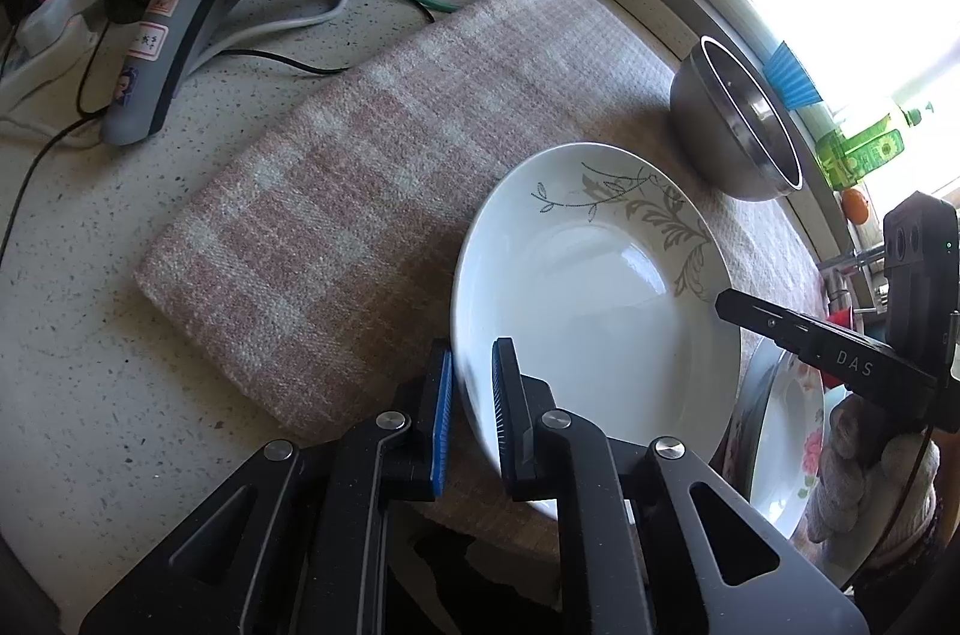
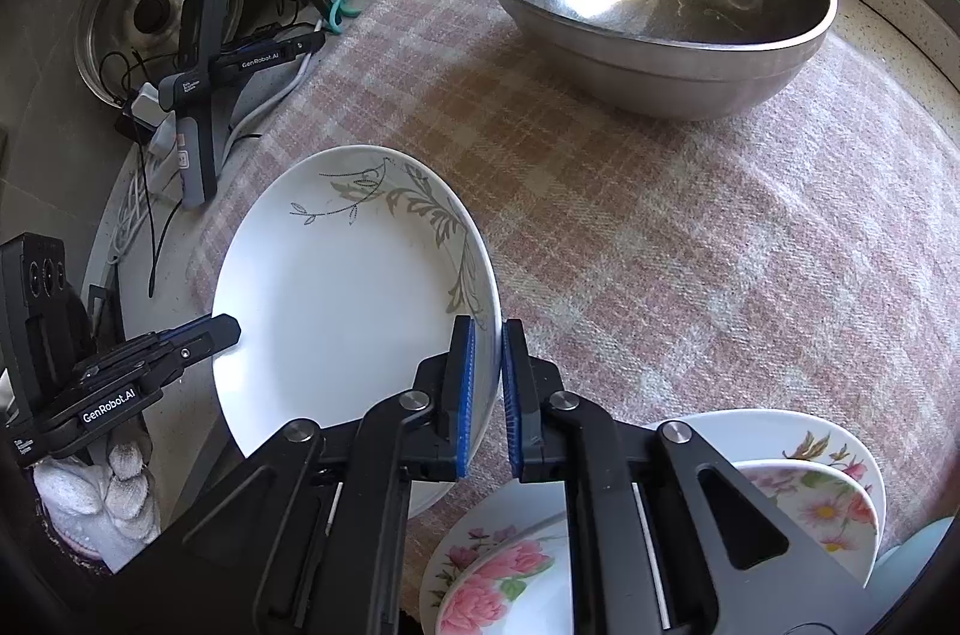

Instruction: Organize plates and bowls

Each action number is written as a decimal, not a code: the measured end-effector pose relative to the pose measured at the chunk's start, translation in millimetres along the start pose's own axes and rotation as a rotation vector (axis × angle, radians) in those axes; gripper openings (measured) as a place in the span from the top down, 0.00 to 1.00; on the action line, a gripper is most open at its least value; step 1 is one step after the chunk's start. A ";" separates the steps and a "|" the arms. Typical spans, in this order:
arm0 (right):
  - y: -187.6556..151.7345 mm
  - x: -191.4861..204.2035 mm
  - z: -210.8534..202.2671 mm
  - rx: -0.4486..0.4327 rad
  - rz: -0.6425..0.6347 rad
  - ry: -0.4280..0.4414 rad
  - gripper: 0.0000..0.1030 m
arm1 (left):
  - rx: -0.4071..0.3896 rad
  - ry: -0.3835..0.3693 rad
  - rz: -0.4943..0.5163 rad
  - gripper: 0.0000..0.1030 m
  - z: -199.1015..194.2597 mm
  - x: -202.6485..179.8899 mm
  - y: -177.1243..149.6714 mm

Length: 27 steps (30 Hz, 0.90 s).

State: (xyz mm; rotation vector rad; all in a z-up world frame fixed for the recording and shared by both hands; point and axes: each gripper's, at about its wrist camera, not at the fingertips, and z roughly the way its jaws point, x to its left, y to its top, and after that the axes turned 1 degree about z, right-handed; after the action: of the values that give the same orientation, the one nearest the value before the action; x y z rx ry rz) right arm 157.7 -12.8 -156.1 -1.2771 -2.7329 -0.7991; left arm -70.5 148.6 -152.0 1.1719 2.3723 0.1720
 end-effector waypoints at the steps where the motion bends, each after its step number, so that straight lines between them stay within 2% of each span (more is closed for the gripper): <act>1: -0.3 0.5 -0.4 -0.003 0.000 -0.002 0.91 | -0.002 0.004 0.005 0.89 -0.7 -0.8 -0.2; 5: -1.8 1.7 -4.0 -0.017 0.002 -0.005 0.91 | -0.015 0.022 0.026 0.89 -3.7 -5.4 0.0; 12: -5.0 0.0 -23.1 -0.045 0.022 0.012 0.91 | -0.030 0.010 0.039 0.89 -15.4 -12.1 3.2; 27: -40.9 -28.1 -81.7 -0.119 0.123 0.016 0.91 | -0.046 -0.073 0.136 0.89 -36.2 -57.8 6.2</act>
State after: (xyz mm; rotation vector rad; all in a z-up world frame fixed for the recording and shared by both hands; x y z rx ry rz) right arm 131.3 -92.0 -109.5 -1.4368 -2.5996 -0.9680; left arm -53.5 111.2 -97.2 1.2959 2.2151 0.2247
